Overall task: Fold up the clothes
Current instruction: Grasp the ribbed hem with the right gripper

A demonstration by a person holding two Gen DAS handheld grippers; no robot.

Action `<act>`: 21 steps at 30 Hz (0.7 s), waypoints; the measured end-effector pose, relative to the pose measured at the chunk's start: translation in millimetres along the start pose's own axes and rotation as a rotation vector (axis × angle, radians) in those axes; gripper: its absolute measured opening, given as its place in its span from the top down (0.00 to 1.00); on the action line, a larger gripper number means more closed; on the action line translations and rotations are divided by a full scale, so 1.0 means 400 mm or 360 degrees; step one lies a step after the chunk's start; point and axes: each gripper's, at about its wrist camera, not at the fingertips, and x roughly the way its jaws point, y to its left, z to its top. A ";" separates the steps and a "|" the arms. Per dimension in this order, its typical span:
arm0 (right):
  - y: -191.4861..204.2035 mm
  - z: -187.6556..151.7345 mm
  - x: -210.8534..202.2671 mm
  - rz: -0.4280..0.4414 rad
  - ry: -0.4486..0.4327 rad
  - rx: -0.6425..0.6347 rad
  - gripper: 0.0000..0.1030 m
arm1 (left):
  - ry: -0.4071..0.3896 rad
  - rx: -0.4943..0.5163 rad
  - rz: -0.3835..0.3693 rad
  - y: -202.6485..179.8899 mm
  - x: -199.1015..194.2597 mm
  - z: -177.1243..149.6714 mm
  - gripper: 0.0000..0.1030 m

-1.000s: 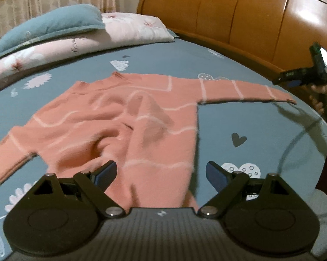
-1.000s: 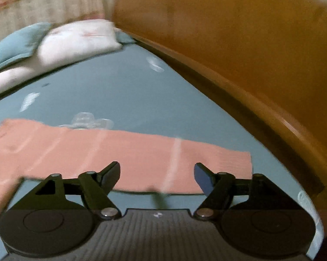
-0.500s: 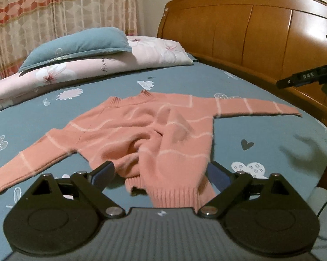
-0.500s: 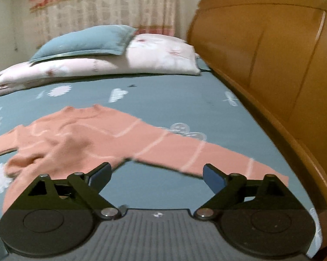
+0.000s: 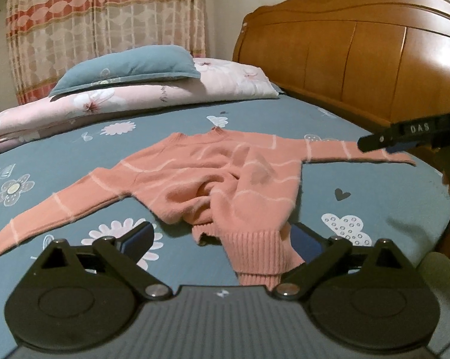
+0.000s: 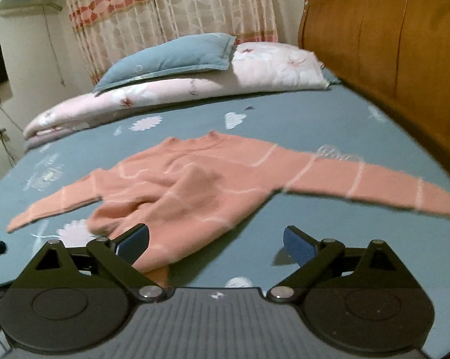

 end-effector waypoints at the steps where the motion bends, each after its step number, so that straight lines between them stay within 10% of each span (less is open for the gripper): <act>1: 0.007 -0.015 0.010 0.0031 0.0006 0.0020 0.04 | 0.0005 -0.0005 0.0003 0.001 0.000 -0.005 0.05; 18: 0.060 -0.205 0.284 0.0460 0.0221 0.0340 0.08 | 0.0062 -0.0096 0.0000 0.056 0.016 -0.061 0.05; 21: 0.020 -0.213 0.325 0.0521 0.0253 0.0469 0.30 | 0.0065 -0.0137 -0.0004 0.074 0.022 -0.065 0.05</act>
